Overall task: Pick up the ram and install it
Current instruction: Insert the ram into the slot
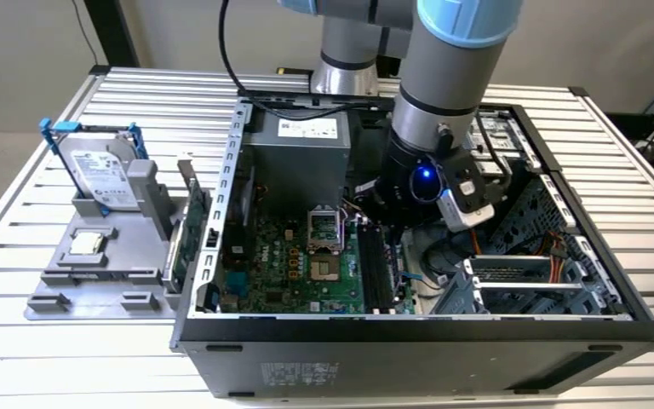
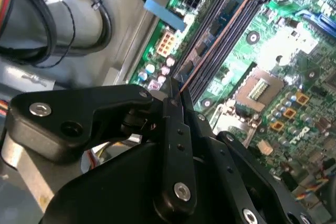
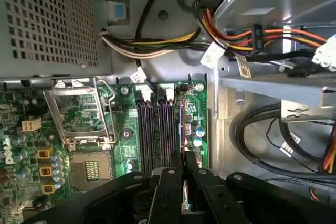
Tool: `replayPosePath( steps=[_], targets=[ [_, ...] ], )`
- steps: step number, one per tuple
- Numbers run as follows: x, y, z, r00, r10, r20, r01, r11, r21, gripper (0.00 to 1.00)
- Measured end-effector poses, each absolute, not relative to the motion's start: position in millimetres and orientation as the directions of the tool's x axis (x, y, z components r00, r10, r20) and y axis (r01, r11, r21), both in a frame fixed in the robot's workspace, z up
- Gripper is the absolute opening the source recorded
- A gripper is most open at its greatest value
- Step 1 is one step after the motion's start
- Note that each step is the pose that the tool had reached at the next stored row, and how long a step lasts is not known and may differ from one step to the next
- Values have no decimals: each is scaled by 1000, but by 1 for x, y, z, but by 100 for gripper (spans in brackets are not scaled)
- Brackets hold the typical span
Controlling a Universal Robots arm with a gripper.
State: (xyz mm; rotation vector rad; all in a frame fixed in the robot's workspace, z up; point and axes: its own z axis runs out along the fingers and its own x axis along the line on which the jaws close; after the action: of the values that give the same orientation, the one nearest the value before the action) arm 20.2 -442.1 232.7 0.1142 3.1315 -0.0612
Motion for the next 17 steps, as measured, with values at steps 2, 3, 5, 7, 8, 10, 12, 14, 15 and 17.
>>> replayPosePath(
  steps=[2,3,5,7,8,10,12,14,15,17],
  targets=[
    [19,-445,233,-998,65,-9,65,997,-39,0],
    [18,-445,233,-998,63,-9,63,997,-39,0],
    [13,-446,232,-998,60,-9,60,997,-39,0],
    [11,-446,230,-998,58,-10,58,998,-39,0],
    [11,-446,229,-998,58,-10,58,998,-39,0],
    [11,-446,226,-998,57,-11,58,998,-39,0],
    [11,-445,224,-998,56,-11,56,998,-39,0],
    [12,-445,223,-999,54,-11,54,998,-39,0],
    [12,-445,223,-999,53,-11,53,998,-40,0],
    [13,-445,222,-999,50,-11,51,998,-39,0]
  ],
)
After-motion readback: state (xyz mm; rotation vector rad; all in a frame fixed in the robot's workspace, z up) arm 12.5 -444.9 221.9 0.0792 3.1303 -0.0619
